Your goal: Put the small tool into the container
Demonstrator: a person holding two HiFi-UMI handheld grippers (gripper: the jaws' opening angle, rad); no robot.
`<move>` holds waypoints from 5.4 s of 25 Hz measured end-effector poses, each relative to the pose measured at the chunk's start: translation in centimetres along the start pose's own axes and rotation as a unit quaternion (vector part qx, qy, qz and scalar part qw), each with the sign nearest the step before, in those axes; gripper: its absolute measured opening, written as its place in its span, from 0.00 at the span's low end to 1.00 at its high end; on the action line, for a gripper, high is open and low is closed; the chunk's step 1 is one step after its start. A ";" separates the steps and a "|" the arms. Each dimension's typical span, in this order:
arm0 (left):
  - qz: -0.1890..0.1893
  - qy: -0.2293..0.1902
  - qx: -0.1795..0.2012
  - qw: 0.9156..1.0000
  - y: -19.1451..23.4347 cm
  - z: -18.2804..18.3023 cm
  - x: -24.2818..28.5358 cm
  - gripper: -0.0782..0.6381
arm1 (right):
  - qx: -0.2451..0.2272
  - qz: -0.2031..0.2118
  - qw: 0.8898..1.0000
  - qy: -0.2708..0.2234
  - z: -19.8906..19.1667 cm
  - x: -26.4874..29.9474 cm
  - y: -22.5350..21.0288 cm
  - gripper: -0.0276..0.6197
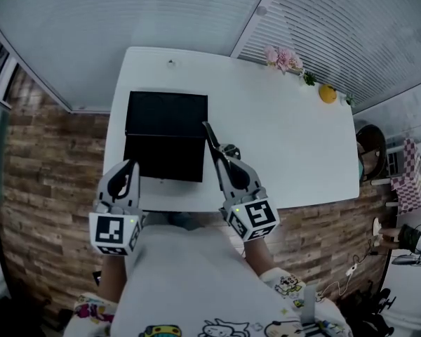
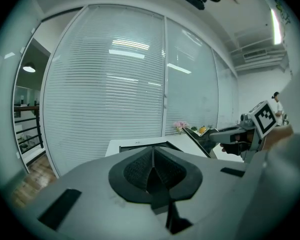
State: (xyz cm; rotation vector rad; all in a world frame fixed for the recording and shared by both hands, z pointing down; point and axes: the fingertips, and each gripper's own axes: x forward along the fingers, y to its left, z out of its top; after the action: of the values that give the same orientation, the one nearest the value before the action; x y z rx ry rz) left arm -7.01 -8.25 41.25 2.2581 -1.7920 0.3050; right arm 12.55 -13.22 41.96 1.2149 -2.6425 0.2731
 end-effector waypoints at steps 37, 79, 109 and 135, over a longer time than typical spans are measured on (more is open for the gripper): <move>0.037 0.009 -0.034 0.999 3.8 -2.2 -1.8 0.12 | -0.028 0.171 0.981 0.090 -1.4 7.2 7.7 0.05; 0.008 0.050 -0.055 0.997 3.3 -5.3 -0.4 0.12 | -0.024 0.368 0.872 0.323 -9.9 11.0 12.5 0.05; 0.010 0.051 -0.062 0.997 3.5 -6.5 -1.7 0.12 | -0.065 0.371 0.854 0.358 -12.3 12.0 13.2 0.08; 0.013 0.047 -0.067 0.997 3.9 -6.8 -2.3 0.12 | -0.120 0.324 0.876 0.336 -11.7 12.5 12.1 0.35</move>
State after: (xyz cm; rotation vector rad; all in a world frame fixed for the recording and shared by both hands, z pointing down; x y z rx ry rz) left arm -11.43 -4.77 47.25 2.0951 -1.7419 0.2837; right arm -3.25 -11.46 55.70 0.0670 -2.2474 0.3726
